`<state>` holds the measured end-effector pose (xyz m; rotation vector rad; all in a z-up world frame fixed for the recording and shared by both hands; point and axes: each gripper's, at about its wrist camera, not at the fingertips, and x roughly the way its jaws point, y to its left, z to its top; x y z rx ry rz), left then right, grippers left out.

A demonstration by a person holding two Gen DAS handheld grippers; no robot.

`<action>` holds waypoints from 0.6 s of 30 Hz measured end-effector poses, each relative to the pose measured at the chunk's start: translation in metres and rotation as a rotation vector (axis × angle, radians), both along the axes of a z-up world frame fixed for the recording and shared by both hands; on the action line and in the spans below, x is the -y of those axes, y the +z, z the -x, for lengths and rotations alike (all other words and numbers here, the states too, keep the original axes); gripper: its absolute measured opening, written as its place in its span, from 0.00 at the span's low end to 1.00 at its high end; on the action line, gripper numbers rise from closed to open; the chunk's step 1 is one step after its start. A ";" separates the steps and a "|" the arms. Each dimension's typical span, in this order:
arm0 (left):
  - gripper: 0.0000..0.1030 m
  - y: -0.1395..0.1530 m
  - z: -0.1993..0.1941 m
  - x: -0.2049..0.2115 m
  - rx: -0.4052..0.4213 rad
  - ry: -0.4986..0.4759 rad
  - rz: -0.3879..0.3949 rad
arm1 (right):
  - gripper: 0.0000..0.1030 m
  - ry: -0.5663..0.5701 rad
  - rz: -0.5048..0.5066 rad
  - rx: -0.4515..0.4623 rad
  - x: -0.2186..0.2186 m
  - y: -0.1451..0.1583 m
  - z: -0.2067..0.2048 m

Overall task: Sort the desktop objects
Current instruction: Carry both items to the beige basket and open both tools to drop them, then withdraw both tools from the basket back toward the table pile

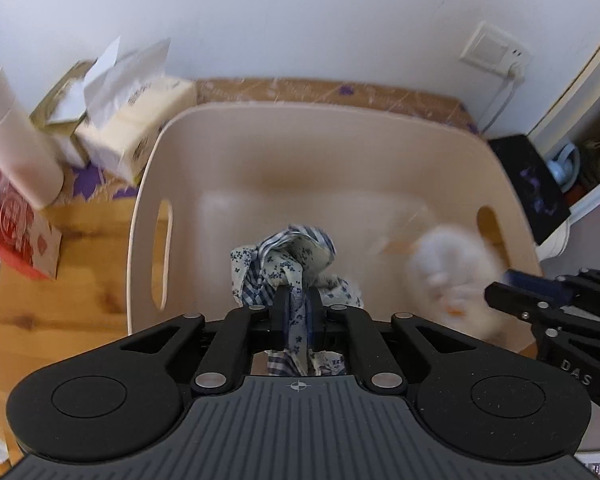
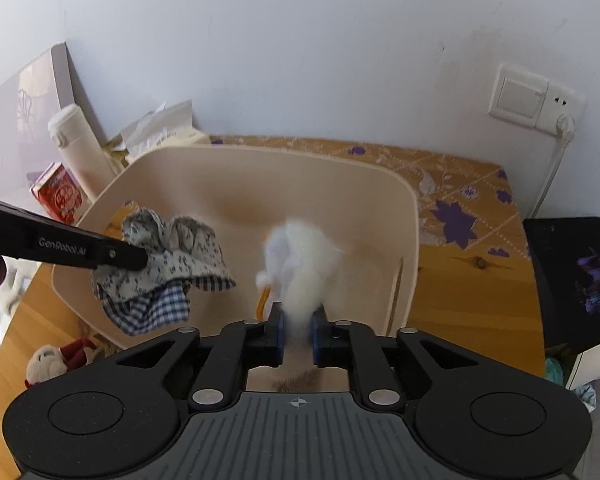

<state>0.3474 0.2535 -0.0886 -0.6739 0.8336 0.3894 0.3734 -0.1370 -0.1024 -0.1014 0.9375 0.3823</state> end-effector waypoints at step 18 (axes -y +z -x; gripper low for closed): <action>0.77 0.026 0.054 0.021 0.041 -0.006 -0.123 | 1.00 -0.081 0.038 0.110 -0.005 0.026 0.051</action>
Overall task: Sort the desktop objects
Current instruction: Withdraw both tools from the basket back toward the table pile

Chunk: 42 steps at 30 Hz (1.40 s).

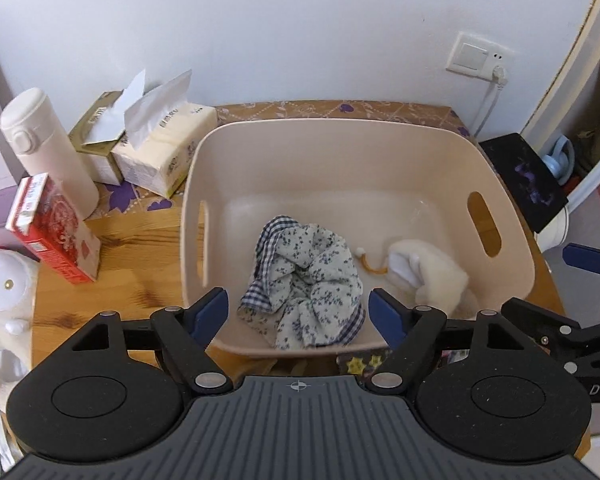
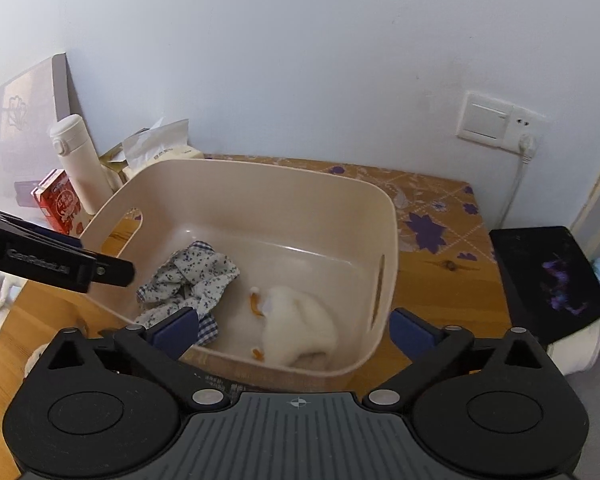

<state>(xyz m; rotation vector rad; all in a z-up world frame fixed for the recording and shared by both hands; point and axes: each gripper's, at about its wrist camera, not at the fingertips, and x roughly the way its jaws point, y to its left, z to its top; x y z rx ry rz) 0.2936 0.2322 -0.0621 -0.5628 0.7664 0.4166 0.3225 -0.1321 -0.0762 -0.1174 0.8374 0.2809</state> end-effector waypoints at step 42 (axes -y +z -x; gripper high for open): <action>0.78 -0.098 0.126 0.075 -0.196 0.016 0.151 | 1.00 -0.063 0.108 -0.229 0.005 -0.081 0.130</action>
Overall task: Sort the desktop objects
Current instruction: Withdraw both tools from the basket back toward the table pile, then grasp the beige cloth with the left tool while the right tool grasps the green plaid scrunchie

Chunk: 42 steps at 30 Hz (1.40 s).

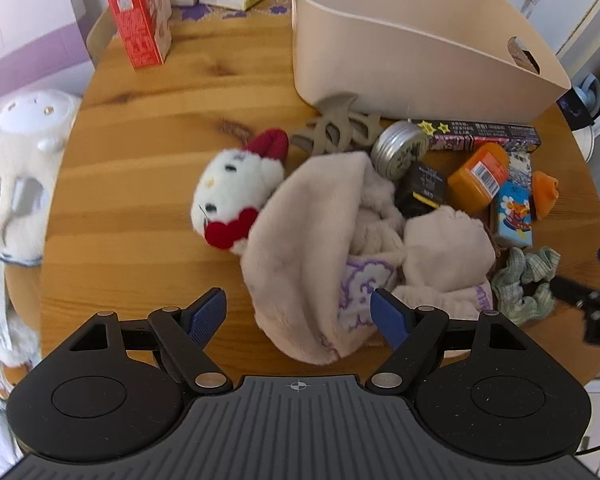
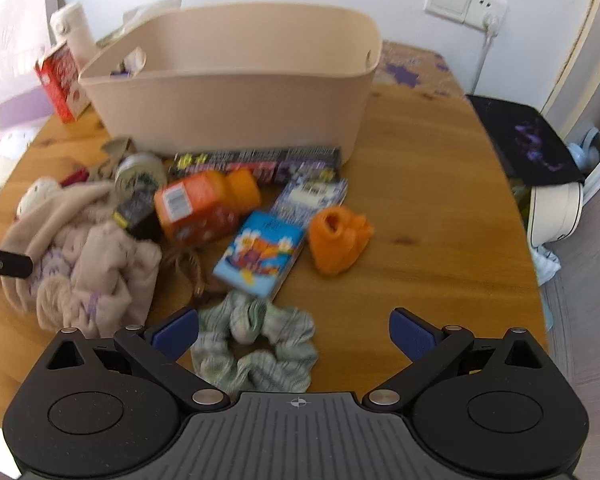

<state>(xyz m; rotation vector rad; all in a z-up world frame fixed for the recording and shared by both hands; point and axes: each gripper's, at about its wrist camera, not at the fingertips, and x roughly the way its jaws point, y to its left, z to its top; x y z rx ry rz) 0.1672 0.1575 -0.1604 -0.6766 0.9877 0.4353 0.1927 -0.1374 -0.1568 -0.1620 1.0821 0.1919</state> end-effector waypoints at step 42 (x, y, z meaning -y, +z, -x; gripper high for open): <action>0.28 -0.025 -0.043 0.008 0.089 -0.011 0.018 | 0.35 0.091 -0.111 -0.056 -0.011 -0.039 -0.013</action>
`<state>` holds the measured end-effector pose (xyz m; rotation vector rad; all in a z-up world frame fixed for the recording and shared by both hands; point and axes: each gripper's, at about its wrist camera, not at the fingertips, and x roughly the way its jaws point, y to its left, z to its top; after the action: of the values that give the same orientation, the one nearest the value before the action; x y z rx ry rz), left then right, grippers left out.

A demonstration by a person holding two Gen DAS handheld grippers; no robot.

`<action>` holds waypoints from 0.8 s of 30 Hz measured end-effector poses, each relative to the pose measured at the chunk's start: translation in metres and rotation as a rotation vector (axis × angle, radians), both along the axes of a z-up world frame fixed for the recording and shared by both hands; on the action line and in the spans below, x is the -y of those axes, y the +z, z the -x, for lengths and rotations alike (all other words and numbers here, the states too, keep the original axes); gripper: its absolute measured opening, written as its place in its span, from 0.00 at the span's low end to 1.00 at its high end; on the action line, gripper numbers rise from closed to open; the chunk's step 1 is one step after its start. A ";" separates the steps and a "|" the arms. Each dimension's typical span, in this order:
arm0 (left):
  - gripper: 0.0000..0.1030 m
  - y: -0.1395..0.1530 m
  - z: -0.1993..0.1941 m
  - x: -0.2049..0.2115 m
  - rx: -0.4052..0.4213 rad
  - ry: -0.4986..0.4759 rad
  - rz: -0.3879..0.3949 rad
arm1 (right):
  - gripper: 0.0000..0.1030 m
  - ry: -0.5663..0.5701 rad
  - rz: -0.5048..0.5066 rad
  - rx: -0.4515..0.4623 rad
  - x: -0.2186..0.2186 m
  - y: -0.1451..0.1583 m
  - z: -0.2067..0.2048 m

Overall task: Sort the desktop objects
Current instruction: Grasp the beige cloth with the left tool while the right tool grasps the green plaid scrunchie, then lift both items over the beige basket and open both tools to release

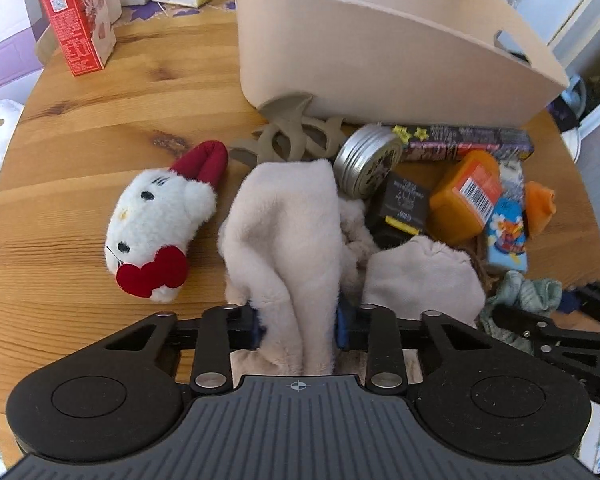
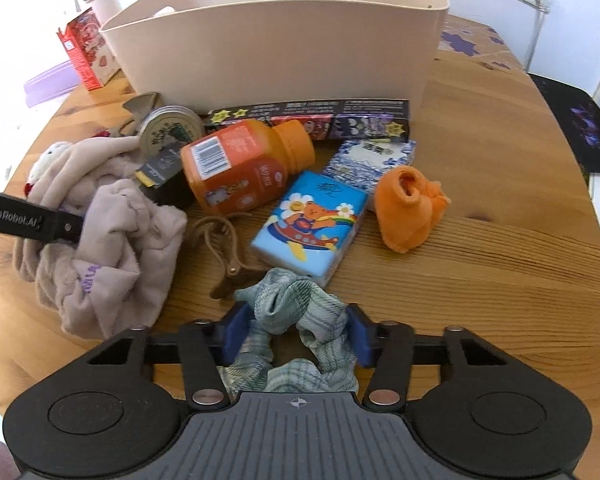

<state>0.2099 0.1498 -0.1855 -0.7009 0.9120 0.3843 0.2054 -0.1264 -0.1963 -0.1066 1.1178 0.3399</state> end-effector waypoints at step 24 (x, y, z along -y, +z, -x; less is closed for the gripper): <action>0.17 0.013 0.054 -0.001 0.122 0.169 -0.022 | 0.20 -0.027 -0.048 0.100 0.001 0.040 0.025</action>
<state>0.1558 0.1510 -0.1721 -0.7758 0.7348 0.4957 0.1806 -0.1270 -0.1564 -0.0649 1.0106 0.3337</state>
